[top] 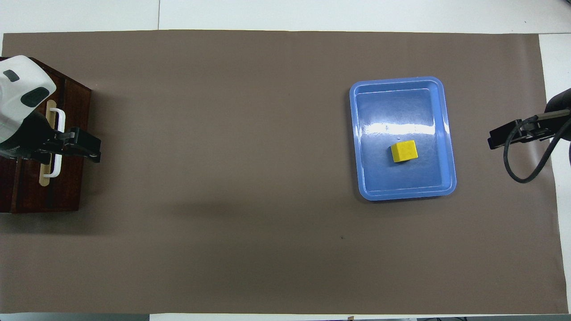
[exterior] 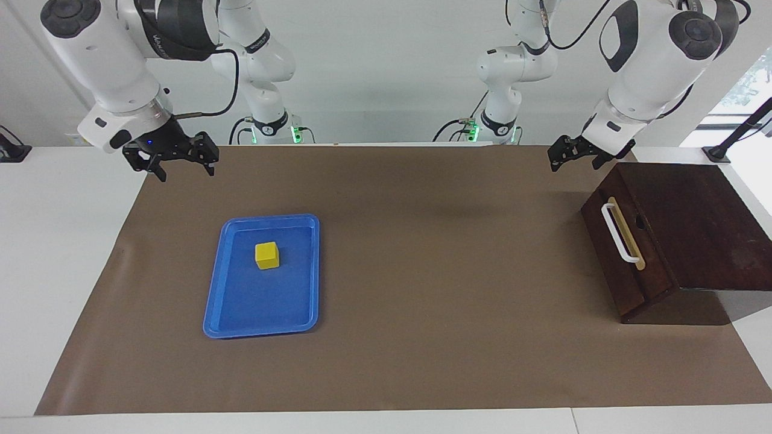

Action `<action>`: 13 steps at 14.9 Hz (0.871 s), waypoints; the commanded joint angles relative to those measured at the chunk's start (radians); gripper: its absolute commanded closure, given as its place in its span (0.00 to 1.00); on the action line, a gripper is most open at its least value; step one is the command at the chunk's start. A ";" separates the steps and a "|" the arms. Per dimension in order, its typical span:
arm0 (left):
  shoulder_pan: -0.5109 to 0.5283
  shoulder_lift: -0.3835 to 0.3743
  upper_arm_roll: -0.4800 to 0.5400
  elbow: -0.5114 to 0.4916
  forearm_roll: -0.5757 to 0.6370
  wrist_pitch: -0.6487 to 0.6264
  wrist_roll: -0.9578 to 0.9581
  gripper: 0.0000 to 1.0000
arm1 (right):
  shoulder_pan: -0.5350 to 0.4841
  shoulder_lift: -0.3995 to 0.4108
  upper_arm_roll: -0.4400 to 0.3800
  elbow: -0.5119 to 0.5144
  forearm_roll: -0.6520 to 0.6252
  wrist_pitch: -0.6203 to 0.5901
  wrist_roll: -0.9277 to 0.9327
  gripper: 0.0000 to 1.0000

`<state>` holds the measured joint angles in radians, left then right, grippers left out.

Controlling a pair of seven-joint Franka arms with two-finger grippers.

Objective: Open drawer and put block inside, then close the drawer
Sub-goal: 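Pull the drawer open with the left gripper while the right gripper reaches the tray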

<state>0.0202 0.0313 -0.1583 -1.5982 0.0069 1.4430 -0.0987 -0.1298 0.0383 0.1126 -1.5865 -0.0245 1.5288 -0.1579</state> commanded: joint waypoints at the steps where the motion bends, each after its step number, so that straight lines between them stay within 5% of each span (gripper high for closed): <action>1: 0.001 0.001 0.005 0.010 0.007 0.007 0.010 0.00 | -0.021 -0.011 0.019 -0.004 -0.018 0.002 0.015 0.00; 7: 0.004 -0.031 0.005 -0.087 0.033 0.166 0.014 0.00 | -0.021 -0.011 0.019 -0.004 -0.018 0.002 0.012 0.00; 13: -0.013 -0.019 0.000 -0.287 0.283 0.469 0.042 0.00 | -0.025 -0.011 0.016 -0.007 -0.003 0.001 -0.002 0.00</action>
<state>0.0182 0.0314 -0.1618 -1.7970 0.2113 1.8141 -0.0827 -0.1302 0.0369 0.1125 -1.5865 -0.0245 1.5288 -0.1579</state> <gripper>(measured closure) 0.000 0.000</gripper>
